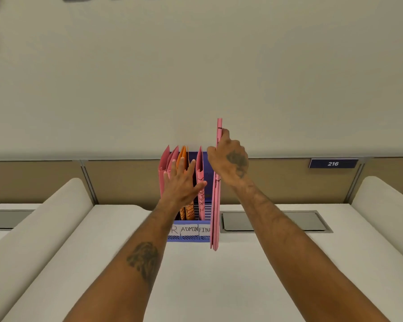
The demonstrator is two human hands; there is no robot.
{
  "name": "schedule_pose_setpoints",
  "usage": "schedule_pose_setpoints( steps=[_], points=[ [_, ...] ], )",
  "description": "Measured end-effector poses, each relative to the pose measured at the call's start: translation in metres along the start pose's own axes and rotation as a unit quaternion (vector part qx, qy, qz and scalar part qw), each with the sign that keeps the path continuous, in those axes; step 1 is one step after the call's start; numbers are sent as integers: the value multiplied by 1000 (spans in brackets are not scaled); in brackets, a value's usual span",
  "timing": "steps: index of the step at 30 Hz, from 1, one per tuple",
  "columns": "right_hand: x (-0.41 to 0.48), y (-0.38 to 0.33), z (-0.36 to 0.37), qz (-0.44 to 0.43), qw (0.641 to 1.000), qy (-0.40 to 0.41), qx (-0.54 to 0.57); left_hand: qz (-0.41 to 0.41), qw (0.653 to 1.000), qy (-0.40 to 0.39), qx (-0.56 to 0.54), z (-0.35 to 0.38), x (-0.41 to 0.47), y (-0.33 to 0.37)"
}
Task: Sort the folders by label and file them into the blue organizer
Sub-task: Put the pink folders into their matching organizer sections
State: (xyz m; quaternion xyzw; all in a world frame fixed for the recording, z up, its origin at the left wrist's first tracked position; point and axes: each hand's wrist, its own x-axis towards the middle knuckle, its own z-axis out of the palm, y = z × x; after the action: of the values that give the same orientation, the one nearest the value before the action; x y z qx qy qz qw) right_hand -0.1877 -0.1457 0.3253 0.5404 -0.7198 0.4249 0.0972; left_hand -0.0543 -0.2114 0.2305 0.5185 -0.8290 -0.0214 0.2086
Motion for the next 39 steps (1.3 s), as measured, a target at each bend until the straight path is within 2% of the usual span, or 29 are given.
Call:
schedule_pose_setpoints(
  steps=[5, 10, 13, 19, 30, 39],
  points=[
    [17, 4, 25, -31, 999, 9, 43, 14, 999, -34, 39, 18, 29, -22],
    [23, 12, 64, -65, 996, 24, 62, 87, 993, -41, 73, 32, 50, -33],
    [23, 17, 87, -96, 992, 45, 67, 80, 988, -68, 109, 39, 55, -46],
    [13, 33, 121, -118, 988, 49, 83, 84, 987, -65, 117, 41, 53, -56],
    [-12, 56, 162, -79, 994, 51, 63, 82, 988, -71, 113, 40, 51, -54],
    [-38, 73, 177, -28, 998, -50, 30, 79, 988, -75, 113, 40, 51, -56]
  ],
)
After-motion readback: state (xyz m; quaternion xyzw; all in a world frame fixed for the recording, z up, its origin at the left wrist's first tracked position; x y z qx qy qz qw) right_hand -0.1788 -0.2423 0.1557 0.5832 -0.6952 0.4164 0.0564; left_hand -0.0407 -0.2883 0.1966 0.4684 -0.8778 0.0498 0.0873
